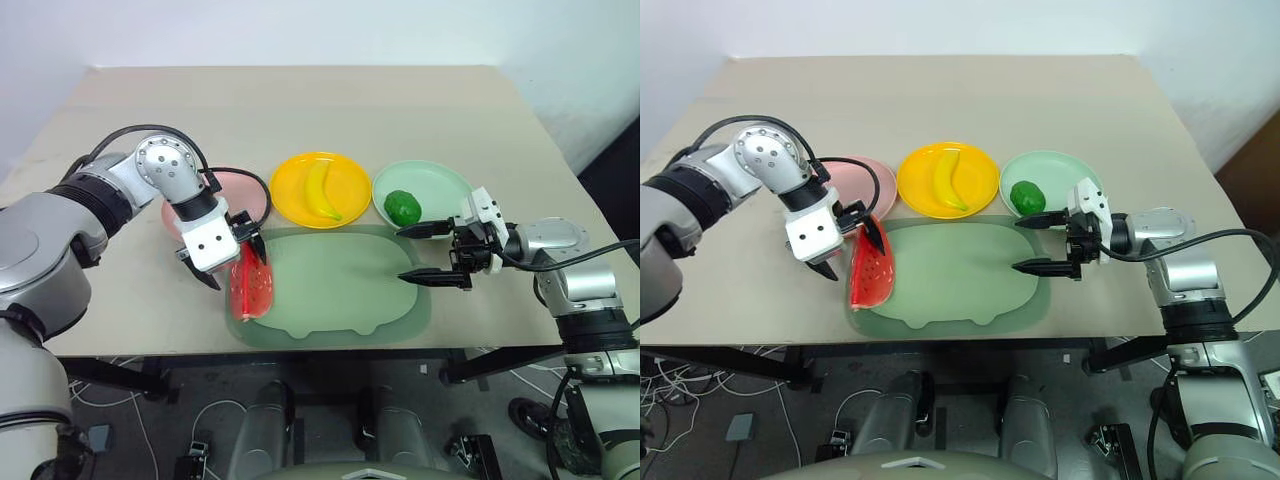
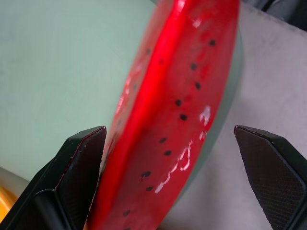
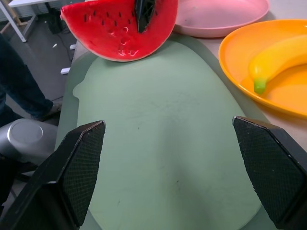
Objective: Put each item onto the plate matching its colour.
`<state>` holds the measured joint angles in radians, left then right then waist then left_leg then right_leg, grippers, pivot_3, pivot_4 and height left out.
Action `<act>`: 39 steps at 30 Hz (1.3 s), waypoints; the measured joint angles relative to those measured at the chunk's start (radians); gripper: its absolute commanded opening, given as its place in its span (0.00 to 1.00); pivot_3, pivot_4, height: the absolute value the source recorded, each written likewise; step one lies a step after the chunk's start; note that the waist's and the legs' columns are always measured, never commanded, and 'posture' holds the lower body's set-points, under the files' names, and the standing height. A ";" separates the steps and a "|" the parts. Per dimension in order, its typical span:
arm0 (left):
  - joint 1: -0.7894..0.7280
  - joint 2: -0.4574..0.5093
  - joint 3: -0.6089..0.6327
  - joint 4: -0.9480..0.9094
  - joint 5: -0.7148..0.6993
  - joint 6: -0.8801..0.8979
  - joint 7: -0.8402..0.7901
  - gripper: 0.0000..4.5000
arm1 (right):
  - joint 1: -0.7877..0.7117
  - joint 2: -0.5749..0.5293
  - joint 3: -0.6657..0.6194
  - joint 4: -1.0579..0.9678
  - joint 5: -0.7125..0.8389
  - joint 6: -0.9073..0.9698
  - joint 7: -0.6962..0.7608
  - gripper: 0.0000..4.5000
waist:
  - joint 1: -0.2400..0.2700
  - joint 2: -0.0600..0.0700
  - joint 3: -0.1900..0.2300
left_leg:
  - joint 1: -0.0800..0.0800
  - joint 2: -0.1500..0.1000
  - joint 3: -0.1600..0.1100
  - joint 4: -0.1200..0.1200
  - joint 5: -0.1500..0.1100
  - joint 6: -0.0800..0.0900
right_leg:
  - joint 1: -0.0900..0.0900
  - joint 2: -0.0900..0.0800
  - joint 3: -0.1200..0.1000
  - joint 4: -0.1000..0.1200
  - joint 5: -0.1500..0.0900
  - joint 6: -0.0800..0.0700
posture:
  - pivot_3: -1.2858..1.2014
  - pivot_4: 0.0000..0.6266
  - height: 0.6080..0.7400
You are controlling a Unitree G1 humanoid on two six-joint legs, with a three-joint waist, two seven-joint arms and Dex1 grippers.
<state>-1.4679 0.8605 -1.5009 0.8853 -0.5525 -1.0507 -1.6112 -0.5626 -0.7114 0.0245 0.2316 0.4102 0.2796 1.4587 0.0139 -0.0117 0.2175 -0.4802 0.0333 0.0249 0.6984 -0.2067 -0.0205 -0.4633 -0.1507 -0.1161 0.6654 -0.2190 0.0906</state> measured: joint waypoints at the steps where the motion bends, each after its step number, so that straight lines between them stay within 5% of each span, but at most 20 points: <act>1: -0.004 0.000 -0.008 0.002 0.002 -0.007 0.000 1.00 | 0.000 0.000 0.000 -0.001 0.001 0.000 -0.001 1.00 | 0.000 0.000 0.000 | 0.000 0.000 0.000 0.000 0.000 0.000 | 0.000 0.000 0.000 0.000 0.000 0.000 | 0.52 0.24 0.52; 39: 0.075 -0.038 0.073 0.053 0.087 0.012 0.000 0.96 | -0.007 0.022 0.000 0.000 0.003 -0.005 -0.065 1.00 | -0.001 0.000 0.000 | 0.000 0.000 0.000 0.000 0.000 0.000 | 0.000 0.000 0.000 0.000 0.000 0.000 | 0.52 0.24 0.52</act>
<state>-1.3925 0.8225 -1.4277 0.9386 -0.4656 -1.0384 -1.6113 -0.5694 -0.6892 0.0242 0.2315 0.4135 0.2741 1.3935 0.0131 -0.0117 0.2175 -0.4801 0.0334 0.0249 0.6986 -0.2068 -0.0202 -0.4632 -0.1506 -0.1161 0.6655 -0.2189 0.0906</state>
